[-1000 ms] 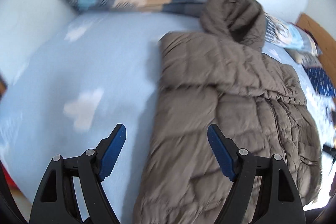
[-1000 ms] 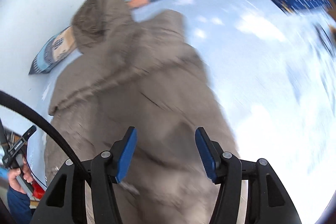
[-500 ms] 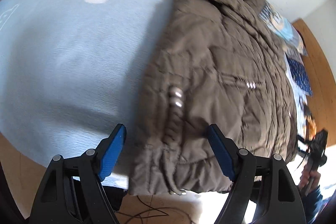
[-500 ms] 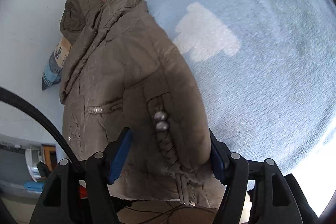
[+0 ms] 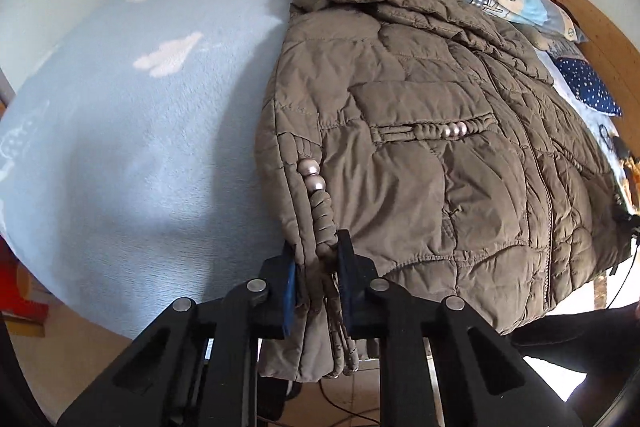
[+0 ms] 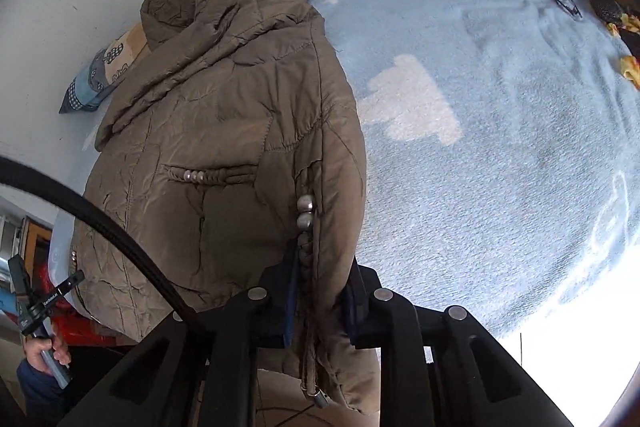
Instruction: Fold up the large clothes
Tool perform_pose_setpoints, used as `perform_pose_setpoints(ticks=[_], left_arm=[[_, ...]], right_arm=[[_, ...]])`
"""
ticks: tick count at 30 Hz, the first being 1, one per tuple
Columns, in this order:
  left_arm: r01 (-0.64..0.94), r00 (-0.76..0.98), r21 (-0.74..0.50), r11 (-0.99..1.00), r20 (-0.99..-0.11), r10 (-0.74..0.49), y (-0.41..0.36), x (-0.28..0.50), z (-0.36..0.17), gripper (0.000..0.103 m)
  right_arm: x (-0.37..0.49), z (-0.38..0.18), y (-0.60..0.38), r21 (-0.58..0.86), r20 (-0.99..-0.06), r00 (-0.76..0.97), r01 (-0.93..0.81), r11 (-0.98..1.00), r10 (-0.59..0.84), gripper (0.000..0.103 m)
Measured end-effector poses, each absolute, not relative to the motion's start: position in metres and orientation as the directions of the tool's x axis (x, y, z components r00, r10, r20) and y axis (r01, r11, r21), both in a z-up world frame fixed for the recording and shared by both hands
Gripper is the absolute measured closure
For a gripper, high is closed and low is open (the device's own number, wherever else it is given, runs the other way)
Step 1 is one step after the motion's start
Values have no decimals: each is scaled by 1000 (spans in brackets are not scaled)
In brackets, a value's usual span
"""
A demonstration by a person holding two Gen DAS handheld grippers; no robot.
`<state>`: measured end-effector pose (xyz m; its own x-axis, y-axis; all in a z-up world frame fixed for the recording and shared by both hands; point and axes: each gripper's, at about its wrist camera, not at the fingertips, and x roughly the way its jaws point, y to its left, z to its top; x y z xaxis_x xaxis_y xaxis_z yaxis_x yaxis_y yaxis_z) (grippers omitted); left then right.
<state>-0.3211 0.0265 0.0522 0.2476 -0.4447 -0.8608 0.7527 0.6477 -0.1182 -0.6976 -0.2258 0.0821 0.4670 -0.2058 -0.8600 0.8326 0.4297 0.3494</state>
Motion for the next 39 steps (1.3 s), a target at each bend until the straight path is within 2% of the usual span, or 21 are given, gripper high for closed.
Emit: perform_pose_setpoints(ticks=[9, 11, 12, 13, 14, 16, 18, 19, 22, 25, 27, 33, 39], left_arm=[[761, 269, -88, 643, -859, -435, 35, -330, 61, 85], [743, 285, -61, 666, -872, -398, 28, -320, 56, 81], [732, 289, -50, 680, -881, -376, 26, -316, 54, 75], [722, 300, -36, 691, -884, -358, 23, -312, 52, 63], [711, 320, -16, 703, -883, -344, 21, -309, 53, 60], [698, 363, -10, 716, -857, -366, 22, -306, 67, 52], [684, 409, -3, 730, -827, -387, 23, -306, 82, 49], [678, 434, 2, 735, -808, -399, 22, -306, 91, 48], [699, 473, 14, 715, -759, -447, 9, -310, 116, 47], [736, 491, 25, 677, -709, -507, -13, -323, 142, 44], [768, 480, 21, 640, -680, -554, -34, -329, 159, 39], [831, 454, 43, 554, -629, -631, -95, -345, 195, 37], [854, 446, 66, 517, -604, -660, -150, -342, 209, 33]], right_arm=[[-708, 104, -196, 320, -845, 471, 825, 466, -254, 84], [-711, 101, -195, 303, -853, 450, 839, 452, -264, 84], [-709, 97, -199, 306, -857, 449, 839, 449, -254, 82], [-707, 94, -202, 298, -868, 432, 847, 440, -245, 80], [-705, 91, -205, 288, -878, 414, 858, 426, -241, 75], [-703, 90, -206, 265, -891, 387, 869, 418, -239, 70], [-704, 98, -205, 235, -890, 366, 880, 412, -273, 58], [-706, 103, -205, 229, -884, 364, 884, 409, -293, 56], [-708, 123, -201, 187, -861, 350, 893, 409, -370, 56], [-699, 143, -198, 203, -823, 398, 872, 445, -405, 56], [-688, 154, -197, 219, -798, 440, 849, 481, -413, 56], [-640, 169, -201, 228, -771, 501, 793, 565, -393, 56], [-598, 173, -215, 210, -756, 524, 761, 614, -391, 55]])
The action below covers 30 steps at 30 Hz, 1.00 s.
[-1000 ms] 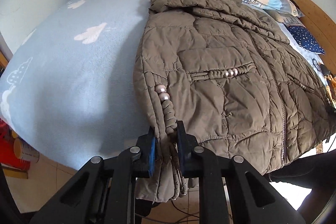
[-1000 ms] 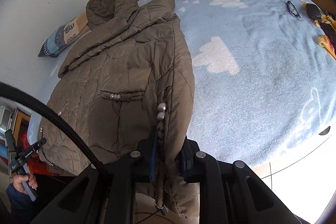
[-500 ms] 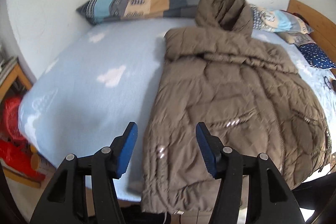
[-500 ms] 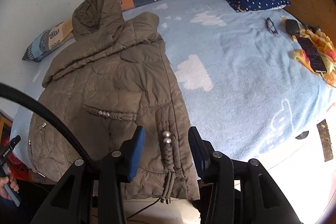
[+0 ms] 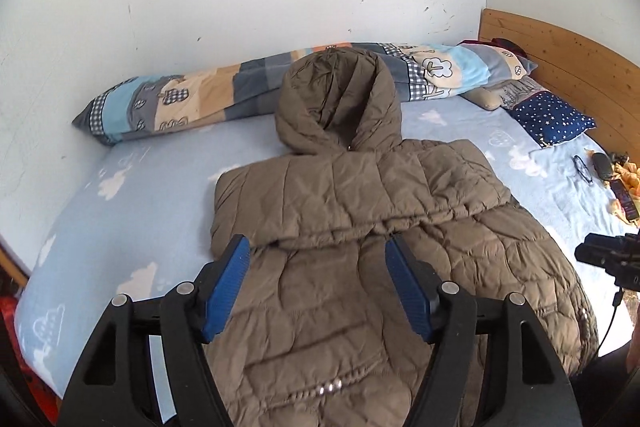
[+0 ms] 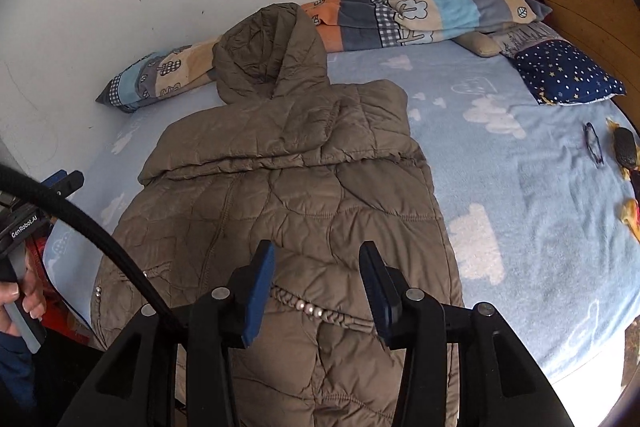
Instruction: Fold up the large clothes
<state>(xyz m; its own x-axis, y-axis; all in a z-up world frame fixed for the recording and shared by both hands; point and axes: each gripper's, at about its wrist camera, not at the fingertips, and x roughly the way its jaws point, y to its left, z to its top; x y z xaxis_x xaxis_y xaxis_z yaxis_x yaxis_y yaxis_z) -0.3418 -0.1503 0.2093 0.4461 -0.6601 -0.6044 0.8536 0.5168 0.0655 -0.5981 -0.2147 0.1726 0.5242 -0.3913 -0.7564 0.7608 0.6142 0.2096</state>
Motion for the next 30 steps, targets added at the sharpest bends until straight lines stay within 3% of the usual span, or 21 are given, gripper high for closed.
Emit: perform_pose_setpoints(ticks=[8, 13, 22, 30], left_arm=[[829, 477, 74, 555, -610, -632, -204, -306, 170, 32], [794, 471, 40, 606, -671, -573, -220, -278, 138, 32], [781, 496, 84, 619, -686, -532, -226, -259, 120, 32], [780, 500, 98, 618, -693, -520, -228, -253, 116, 32]], right_arm=[[-559, 159, -248, 210, -772, 520, 752, 625, -367, 53], [-520, 146, -268, 194, -784, 512, 739, 645, -350, 52], [-446, 120, -287, 181, -796, 522, 687, 704, -305, 52], [-431, 101, -285, 172, -817, 507, 668, 724, -273, 52]])
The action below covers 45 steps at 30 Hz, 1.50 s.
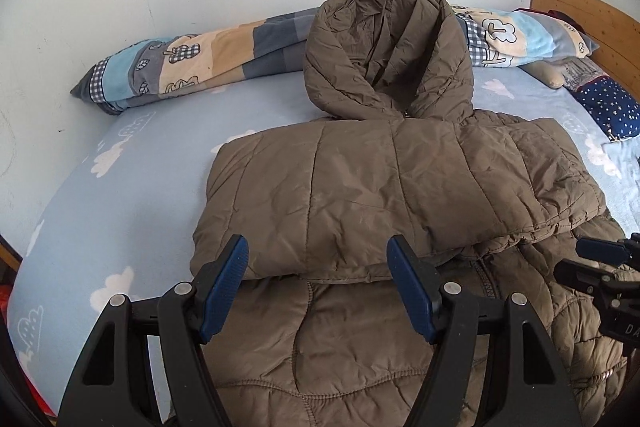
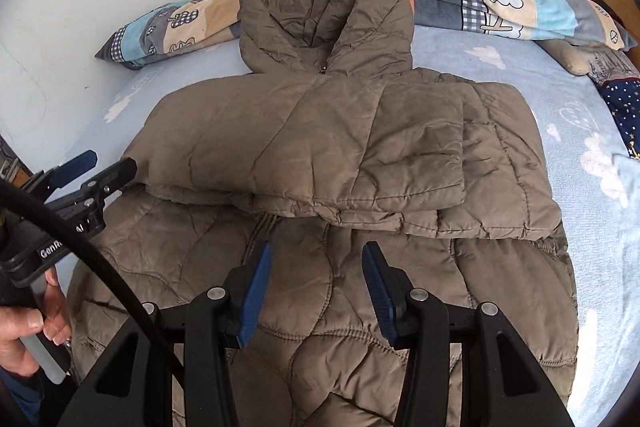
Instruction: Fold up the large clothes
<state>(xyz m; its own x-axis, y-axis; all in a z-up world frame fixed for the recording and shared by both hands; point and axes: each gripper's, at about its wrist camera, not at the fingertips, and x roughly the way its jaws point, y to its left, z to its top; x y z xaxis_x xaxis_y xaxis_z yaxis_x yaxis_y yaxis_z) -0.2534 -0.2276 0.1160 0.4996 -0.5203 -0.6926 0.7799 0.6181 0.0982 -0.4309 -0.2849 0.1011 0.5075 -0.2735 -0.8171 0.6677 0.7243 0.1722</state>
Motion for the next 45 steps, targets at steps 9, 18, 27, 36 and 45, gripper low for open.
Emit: perform_pose_setpoints(ticks=[9, 18, 27, 36, 45], left_arm=[[785, 510, 114, 609, -676, -532, -230, -264, 120, 32], [781, 517, 110, 615, -667, -537, -223, -260, 125, 32], [762, 483, 24, 647, -686, -544, -210, -235, 130, 32], [733, 445, -66, 677, -706, -551, -197, -190, 131, 32], [720, 412, -87, 689, -744, -525, -201, -170, 117, 32]], right_arm=[[-453, 103, -287, 159, -815, 499, 682, 714, -295, 52], [-494, 133, -298, 195, -794, 515, 718, 669, -321, 49], [-466, 220, -332, 273, -755, 594, 671, 690, -279, 43], [-363, 281, -394, 259, -738, 606, 661, 704, -297, 35], [-277, 245, -483, 28, -798, 426, 733, 680, -426, 35]])
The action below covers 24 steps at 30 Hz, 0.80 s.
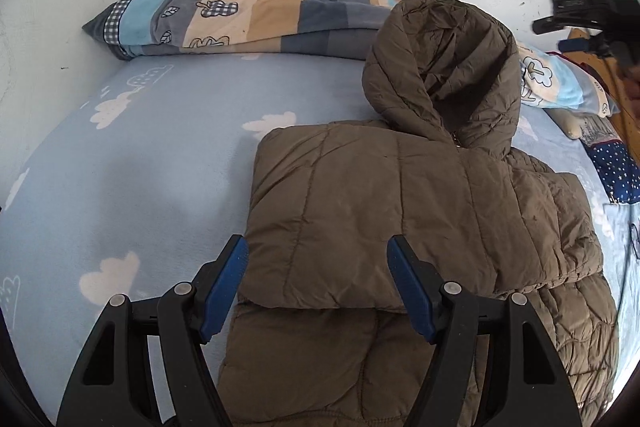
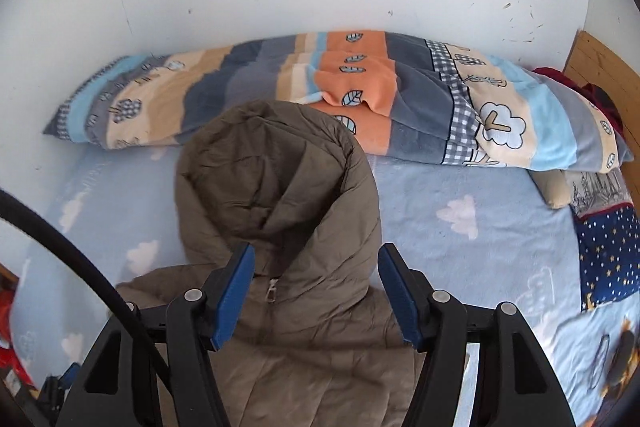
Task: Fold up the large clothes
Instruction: 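Grasp the hood with the right gripper and fold it onto the jacket body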
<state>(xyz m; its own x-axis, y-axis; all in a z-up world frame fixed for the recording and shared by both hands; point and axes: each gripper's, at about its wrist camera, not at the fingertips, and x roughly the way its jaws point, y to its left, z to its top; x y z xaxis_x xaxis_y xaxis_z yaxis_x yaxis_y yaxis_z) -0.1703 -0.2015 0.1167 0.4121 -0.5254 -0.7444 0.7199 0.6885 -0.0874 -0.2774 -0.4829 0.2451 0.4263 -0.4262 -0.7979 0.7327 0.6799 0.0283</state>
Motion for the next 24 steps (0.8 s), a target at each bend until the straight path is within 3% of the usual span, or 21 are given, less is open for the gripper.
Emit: perform_pose_setpoints(ticks=[7, 17, 19, 20, 21, 24], left_arm=[[751, 388, -84, 655, -746, -541, -214, -179, 114, 32], [744, 376, -100, 661, -755, -537, -214, -172, 109, 32], [746, 370, -107, 658, -754, -542, -214, -171, 109, 32], [746, 371, -106, 657, -753, -543, -214, -171, 109, 32], [746, 374, -103, 658, -753, -542, -215, -171, 110, 32], [742, 366, -121, 659, -751, -550, -215, -170, 112, 32]], right_arm=[[-240, 217, -533, -49, -795, 376, 742, 669, -476, 34], [-211, 186, -576, -31, -804, 389, 728, 685, -450, 32], [-210, 183, -581, -25, -799, 391, 738, 674, -457, 42], [-210, 181, -583, -8, -797, 405, 735, 678, -449, 66], [-211, 180, -584, 10, -798, 417, 731, 683, -434, 83], [-216, 184, -576, -2, -786, 428, 720, 694, -446, 92]])
